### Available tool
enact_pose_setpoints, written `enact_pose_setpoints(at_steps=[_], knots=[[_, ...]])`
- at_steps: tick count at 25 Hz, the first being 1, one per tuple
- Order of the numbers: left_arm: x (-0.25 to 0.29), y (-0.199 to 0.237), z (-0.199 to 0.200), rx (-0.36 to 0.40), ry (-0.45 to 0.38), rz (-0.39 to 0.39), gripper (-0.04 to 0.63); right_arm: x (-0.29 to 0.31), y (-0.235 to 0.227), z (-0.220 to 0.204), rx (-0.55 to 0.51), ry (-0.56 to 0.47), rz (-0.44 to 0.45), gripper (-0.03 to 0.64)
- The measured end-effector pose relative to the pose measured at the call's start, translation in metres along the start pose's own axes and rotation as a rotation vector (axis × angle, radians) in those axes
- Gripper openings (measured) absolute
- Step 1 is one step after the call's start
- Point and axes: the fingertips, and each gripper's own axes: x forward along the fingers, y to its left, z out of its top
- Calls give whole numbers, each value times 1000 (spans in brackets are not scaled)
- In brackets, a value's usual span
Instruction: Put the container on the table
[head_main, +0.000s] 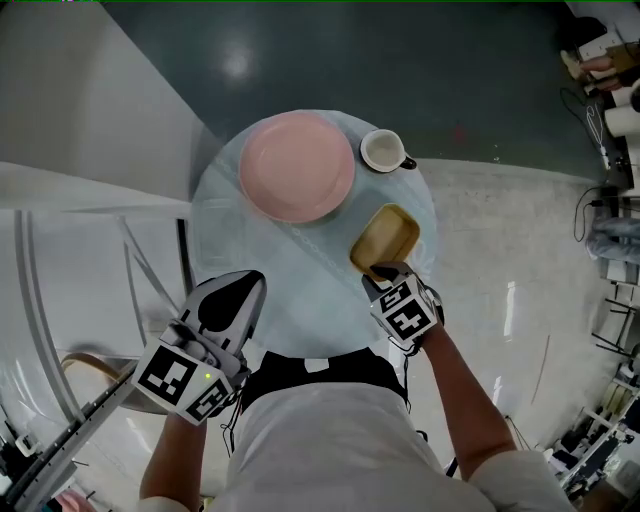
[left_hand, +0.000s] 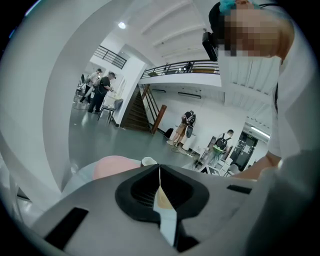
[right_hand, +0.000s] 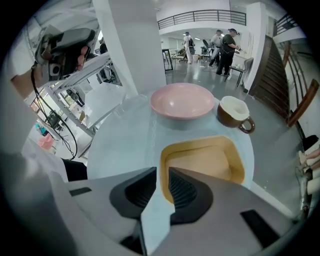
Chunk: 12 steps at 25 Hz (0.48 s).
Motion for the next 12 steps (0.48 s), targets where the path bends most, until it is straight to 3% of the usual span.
enact_pose_setpoints(at_steps=[6,12], knots=[[-3,-13,17,38,-17,-16,26,-37,-7,18,74,-121,-28,74],[-4,-25,34,84,-34,-33,26,-70,-9,41,75,-238,-57,74]])
